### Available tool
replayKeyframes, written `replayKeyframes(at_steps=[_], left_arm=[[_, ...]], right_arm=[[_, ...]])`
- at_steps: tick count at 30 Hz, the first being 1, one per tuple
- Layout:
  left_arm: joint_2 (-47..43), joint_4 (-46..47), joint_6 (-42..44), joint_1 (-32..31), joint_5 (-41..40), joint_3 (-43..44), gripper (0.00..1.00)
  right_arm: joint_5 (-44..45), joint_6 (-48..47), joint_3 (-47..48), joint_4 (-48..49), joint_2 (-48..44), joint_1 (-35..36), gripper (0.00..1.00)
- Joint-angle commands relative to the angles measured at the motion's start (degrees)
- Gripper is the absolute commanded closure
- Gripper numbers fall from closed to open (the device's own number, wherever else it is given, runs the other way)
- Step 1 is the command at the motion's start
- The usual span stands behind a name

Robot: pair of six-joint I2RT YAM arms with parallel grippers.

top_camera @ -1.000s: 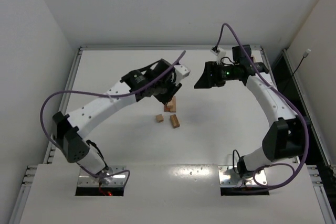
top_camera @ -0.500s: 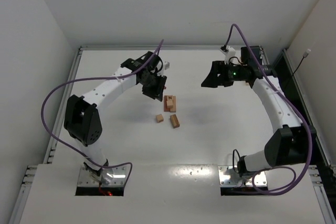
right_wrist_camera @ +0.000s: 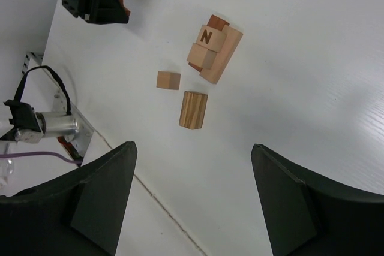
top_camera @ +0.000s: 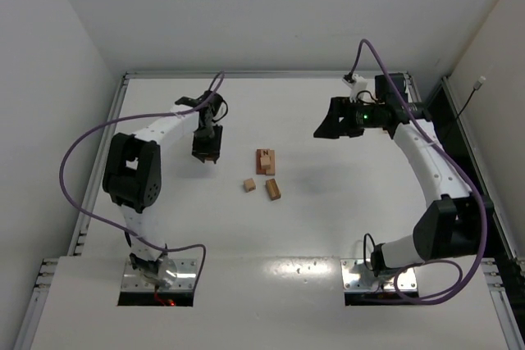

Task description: Build the wood block tower

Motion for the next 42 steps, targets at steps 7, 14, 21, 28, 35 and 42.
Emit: replayKeyframes(at_steps=[7,14,21,28,35,42], left_arm=[[5.71,3.07,-0.41,0.16,7.5,1.92,1.0],[7.03,3.07,-1.64,0.16,10.34,1.92,1.0],[7.03,4.22,-3.4,0.16,11.39,-1.24,1.0],[7.56,4.74,-4.54,-0.37,11.39,-1.25,0.87],[7.03,6.5,-5.15,-0.37,11.39,-3.0,0.51],[1.33,8.86,-4.63,-2.38,7.8,-3.61,0.43]], right_arm=[[-0.22,0.29,-0.61,1.94,-0.23,-0.03,0.26],[-0.22,0.29,-1.14,2.46,0.29,-0.03,0.26],[-0.22,0.81,-1.14,2.46,0.82,-0.03,0.25],[-0.22,0.81,-1.14,2.46,0.82,-0.03,0.25],[-0.22,0.81,-1.14,2.46,0.82,-0.03,0.25],[-0.22,0.81,-1.14,2.46,0.82,0.49,0.25]])
